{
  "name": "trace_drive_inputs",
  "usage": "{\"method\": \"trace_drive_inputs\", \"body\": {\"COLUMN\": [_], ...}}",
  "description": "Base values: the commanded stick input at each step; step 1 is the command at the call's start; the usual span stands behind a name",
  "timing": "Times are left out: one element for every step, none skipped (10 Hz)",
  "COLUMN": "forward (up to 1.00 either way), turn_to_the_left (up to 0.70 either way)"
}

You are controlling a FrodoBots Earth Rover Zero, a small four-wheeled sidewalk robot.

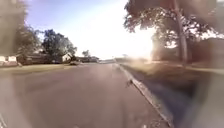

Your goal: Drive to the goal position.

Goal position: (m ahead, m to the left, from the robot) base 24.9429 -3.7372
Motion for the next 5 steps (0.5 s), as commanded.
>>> {"method": "trace_drive_inputs", "body": {"forward": [1.0, 1.0, 1.0, 1.0, 1.0], "turn_to_the_left": [0.03, 0.03, 0.03, 0.03, 0.03]}}
